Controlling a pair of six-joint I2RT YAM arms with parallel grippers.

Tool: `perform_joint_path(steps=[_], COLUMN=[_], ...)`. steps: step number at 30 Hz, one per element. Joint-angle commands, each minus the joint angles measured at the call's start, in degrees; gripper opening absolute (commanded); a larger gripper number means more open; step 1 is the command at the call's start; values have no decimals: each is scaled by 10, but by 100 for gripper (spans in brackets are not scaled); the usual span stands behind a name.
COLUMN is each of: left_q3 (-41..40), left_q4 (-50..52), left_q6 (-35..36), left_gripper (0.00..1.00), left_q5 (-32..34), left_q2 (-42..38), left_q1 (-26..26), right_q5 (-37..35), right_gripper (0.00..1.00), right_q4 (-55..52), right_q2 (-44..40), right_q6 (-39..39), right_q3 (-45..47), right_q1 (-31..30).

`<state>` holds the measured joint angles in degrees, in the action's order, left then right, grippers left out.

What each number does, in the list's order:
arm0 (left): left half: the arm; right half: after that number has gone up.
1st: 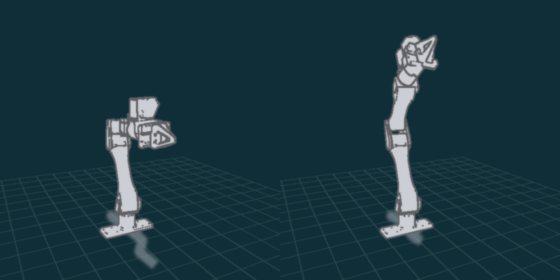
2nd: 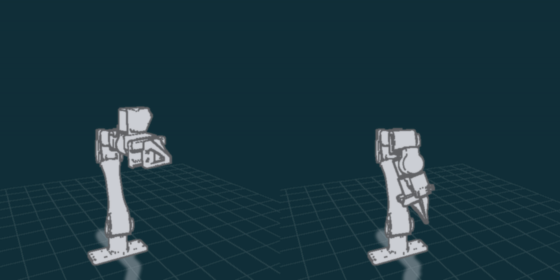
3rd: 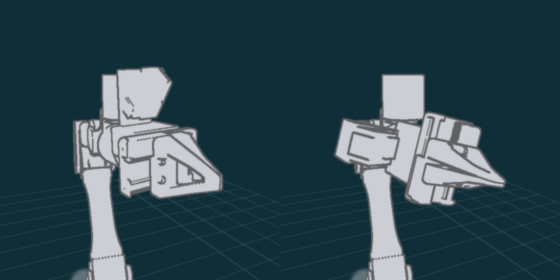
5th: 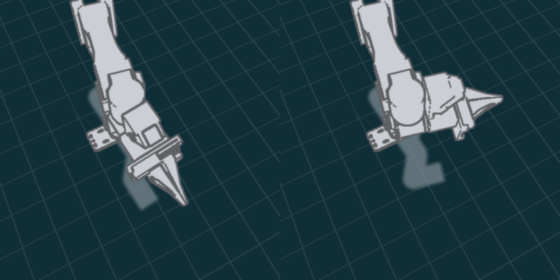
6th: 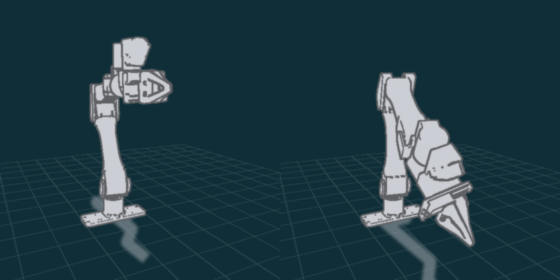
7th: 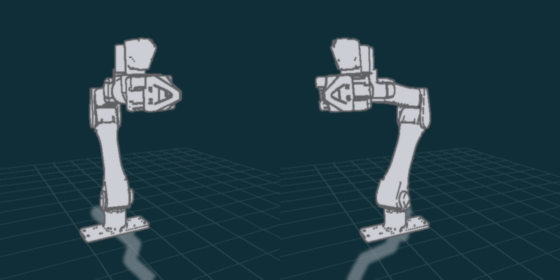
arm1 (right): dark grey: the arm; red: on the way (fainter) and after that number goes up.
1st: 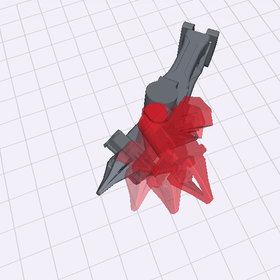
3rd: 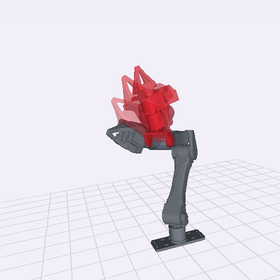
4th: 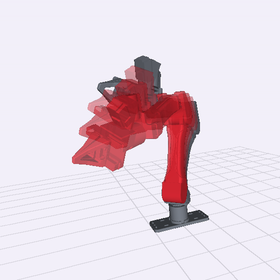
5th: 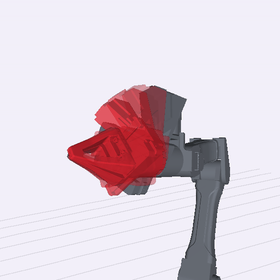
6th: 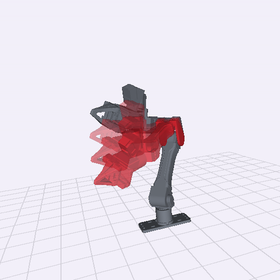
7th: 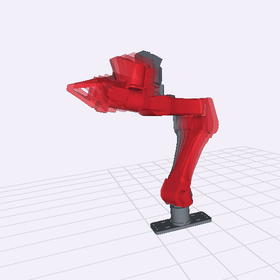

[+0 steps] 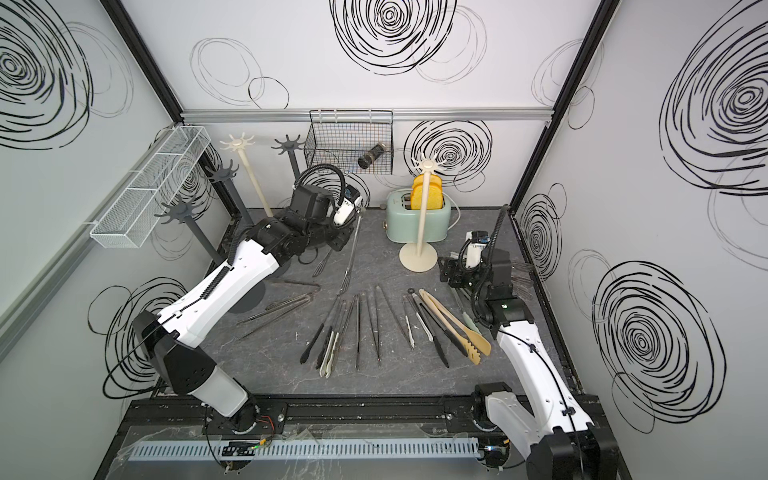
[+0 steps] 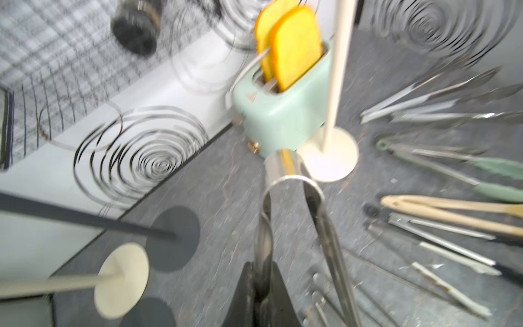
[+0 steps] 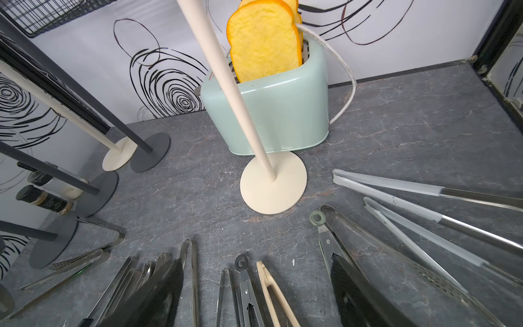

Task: Hang food tongs on kitchen utensil racks
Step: Pick up the food tongs from the center of the board, then hang the food tongs on the rack.

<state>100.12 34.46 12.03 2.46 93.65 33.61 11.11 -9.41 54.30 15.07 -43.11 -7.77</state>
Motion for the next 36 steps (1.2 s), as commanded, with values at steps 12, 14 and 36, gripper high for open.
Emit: perform_joint_path(steps=[12, 14, 36], left_q3=[233, 271, 360], left_q4=[-125, -125, -239], left_q6=[27, 26, 22], left_gripper=[0, 0, 0], left_q5=[-154, -166, -263], left_q2=[164, 188, 297], left_q1=[8, 2, -28], right_q5=[21, 24, 33], right_gripper=[83, 83, 81], right_q4=[3, 4, 7], right_q2=[-3, 2, 16], right_q6=[-24, -26, -30], right_q3=[4, 3, 7], right_q1=[10, 11, 14])
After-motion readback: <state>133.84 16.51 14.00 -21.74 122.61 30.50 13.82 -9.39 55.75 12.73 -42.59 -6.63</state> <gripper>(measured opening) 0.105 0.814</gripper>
